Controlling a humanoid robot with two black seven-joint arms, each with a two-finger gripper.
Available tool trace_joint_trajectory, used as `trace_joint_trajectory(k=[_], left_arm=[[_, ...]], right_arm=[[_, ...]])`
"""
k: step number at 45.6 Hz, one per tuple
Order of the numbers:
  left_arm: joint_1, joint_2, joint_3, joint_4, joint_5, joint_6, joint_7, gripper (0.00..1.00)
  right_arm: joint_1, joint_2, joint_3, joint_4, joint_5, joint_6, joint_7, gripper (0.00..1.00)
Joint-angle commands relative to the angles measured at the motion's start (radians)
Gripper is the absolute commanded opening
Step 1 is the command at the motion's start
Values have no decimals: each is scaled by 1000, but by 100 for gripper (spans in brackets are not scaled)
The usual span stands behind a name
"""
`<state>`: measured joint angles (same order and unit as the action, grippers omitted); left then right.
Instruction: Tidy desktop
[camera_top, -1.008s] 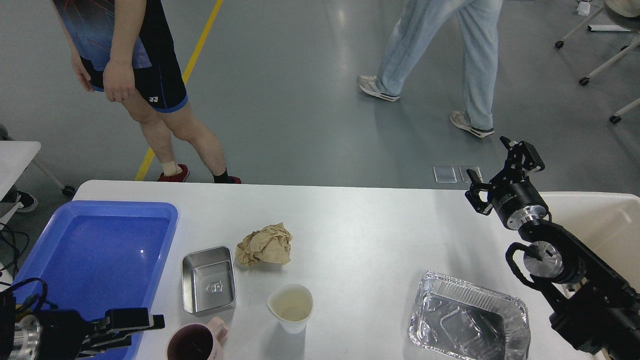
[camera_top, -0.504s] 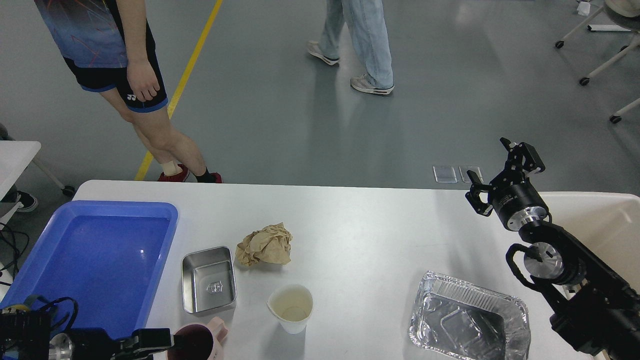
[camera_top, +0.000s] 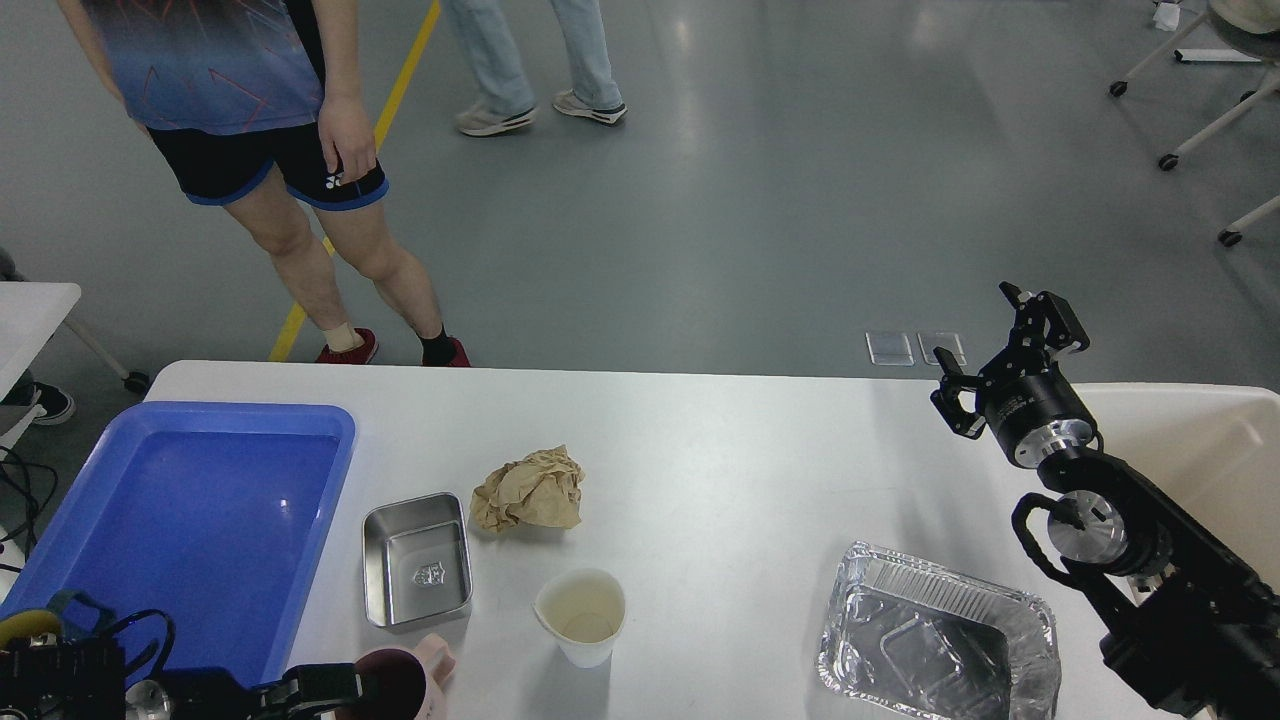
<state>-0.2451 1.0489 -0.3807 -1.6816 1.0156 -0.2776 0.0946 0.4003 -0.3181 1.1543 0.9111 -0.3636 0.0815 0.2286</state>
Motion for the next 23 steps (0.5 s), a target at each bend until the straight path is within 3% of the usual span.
trace_joint_trajectory(k=[1,8,15,23], left_arm=[[1,-4,0,8,0,3,4,68],[15,-20,0,10,0,3,4,57],[15,-21,-1,8,0,3,8,33],[15,-23,-4,8,-9,-5,73,23]], right_arm=[[-1,1,1,-1,0,0,0,100],[-3,-1,1,-3,0,1,0,100],[-3,-1,1,-3,0,0,0,100],[-6,-1,1,-5,0,0,0,100]])
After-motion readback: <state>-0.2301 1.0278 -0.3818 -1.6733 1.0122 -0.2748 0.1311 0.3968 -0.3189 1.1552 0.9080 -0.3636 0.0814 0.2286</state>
